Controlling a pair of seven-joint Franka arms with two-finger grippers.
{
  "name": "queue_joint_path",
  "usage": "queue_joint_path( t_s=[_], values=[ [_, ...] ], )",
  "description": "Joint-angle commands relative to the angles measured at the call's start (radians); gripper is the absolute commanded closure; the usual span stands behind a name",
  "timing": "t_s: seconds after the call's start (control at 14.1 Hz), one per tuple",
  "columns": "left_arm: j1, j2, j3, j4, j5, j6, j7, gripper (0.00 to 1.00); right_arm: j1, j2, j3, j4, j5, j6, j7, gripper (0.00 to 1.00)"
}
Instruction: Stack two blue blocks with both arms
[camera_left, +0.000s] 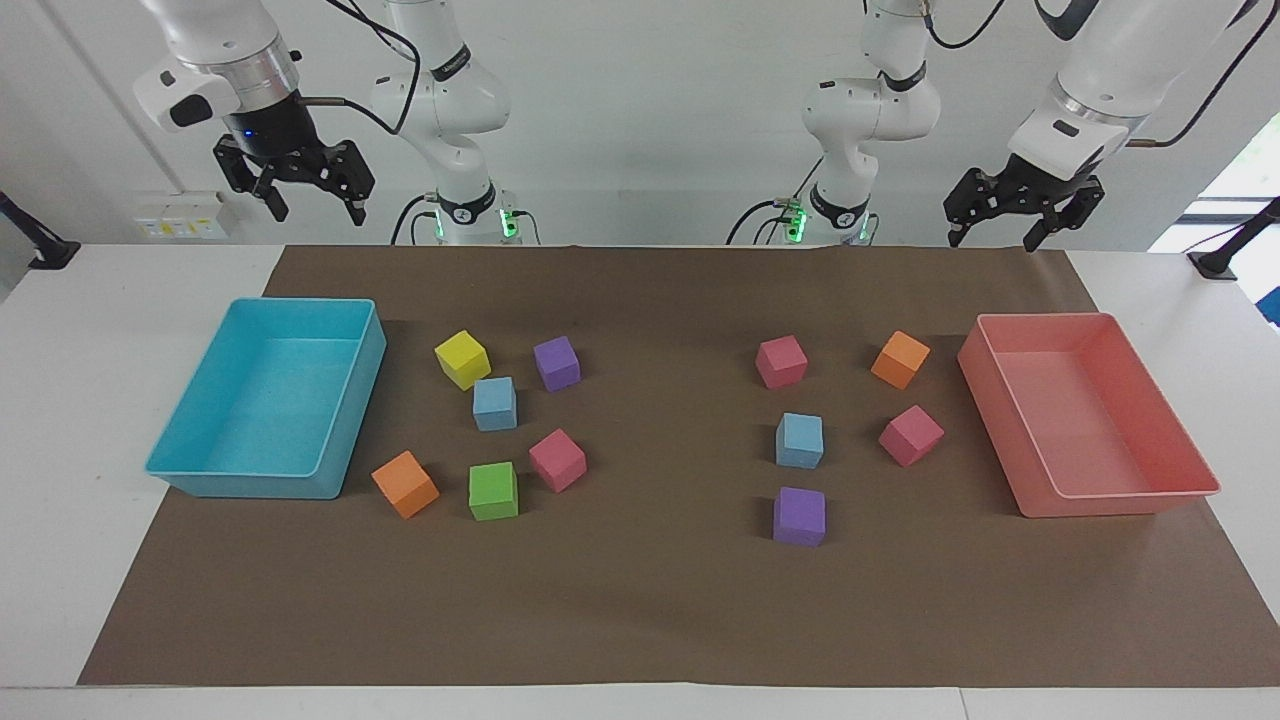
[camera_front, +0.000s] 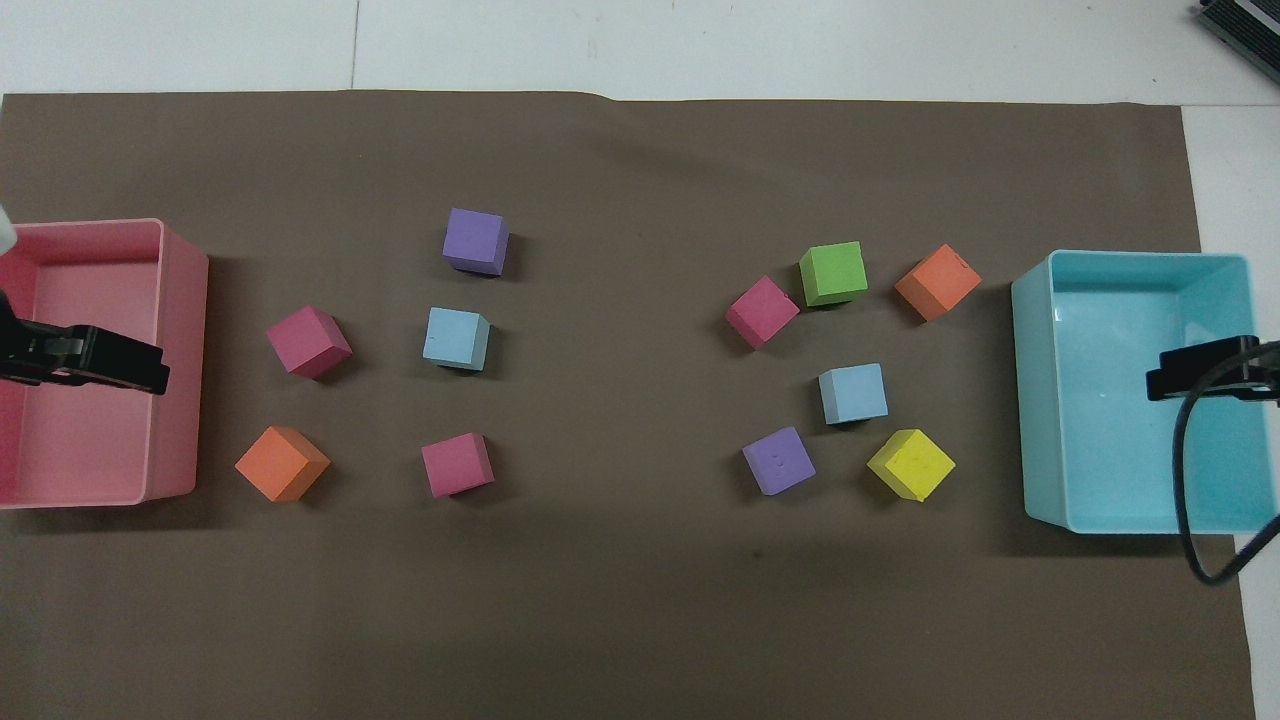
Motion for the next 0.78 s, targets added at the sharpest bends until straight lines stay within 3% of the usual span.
queue_joint_path(
  t_s=[0.0, 0.71],
  values=[
    [0.009, -0.023, -0.004, -0.025, 0.013, 0.028, 0.021, 0.00, -0.007, -0.013, 0.004, -0.023, -0.013, 0.021, -0.019, 0.00],
    [0.018, -0.012, -0.003, -0.014, 0.019, 0.095, 0.012, 0.00, -0.013, -0.013, -0.005, -0.021, 0.006, 0.021, -0.029, 0.00]
  ],
)
